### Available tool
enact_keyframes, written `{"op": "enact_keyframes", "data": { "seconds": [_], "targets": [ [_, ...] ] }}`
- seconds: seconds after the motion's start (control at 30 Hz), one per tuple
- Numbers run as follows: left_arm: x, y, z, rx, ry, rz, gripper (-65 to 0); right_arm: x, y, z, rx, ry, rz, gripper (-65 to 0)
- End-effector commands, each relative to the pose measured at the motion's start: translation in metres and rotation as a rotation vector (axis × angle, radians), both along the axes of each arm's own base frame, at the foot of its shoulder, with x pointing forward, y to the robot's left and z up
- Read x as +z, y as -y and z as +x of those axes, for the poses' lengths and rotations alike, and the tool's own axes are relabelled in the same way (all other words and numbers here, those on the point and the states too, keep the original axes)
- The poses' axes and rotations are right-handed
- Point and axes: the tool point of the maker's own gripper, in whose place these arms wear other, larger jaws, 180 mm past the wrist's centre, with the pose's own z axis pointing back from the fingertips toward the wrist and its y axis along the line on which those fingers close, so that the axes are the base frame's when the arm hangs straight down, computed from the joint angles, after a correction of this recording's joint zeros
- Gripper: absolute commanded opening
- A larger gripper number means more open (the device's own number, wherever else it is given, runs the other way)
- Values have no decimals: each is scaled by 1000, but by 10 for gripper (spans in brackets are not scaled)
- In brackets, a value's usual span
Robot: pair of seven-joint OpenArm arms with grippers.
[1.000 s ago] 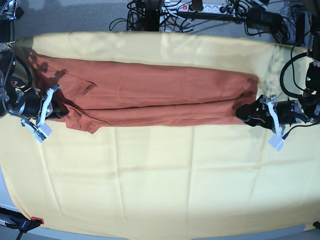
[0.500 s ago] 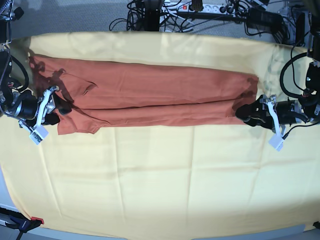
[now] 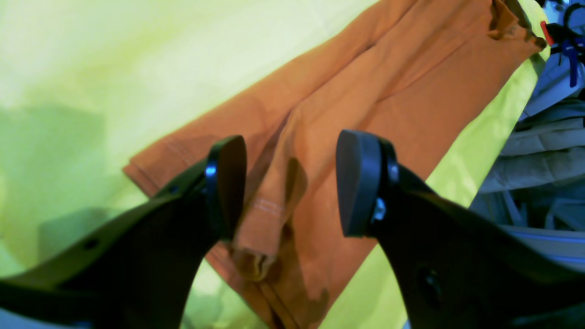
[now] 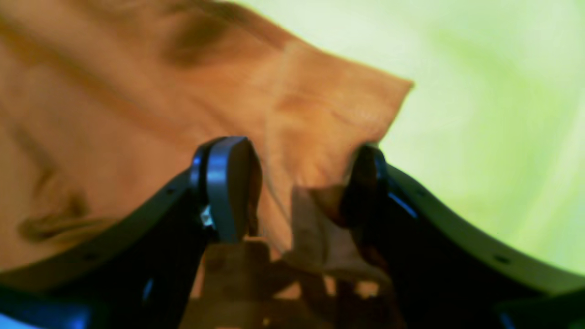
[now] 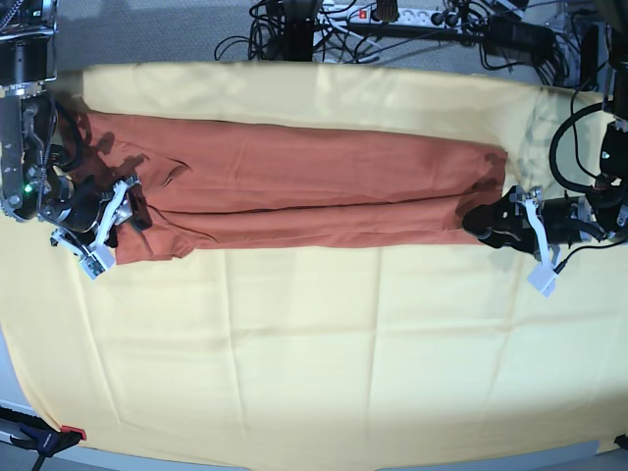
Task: Fold the T-shirt properly
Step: 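Grasp the folded edge near the sleeve with the right gripper and adjust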
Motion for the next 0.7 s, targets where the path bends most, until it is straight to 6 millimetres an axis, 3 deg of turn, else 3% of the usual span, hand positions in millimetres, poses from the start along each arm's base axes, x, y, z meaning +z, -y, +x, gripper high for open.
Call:
{"op": "enact_keyframes", "data": {
  "seconds": [0.0,0.37,0.43,0.53,0.57,0.67],
  "targets": [
    [19,-5,10,8,52,-11,-321,19,5,15,-14,65,6,-303],
    [19,-5,10,8,52,-12,-321,45,4,37,-32,146,30,-313],
    [19,-5,10,8,53,-12,-321,45,3,38,-31,152,34,-376],
    [19,-5,10,8,53,-13,-321,45,0,38,-31,154,43,-612],
    [19,-5,10,8,53,-12,-321,44,-2,38,-30,154,46,-650],
    [19,-5,10,8,53,-12,-321,44,-5,37,-5,154,47,-650]
  ]
}}
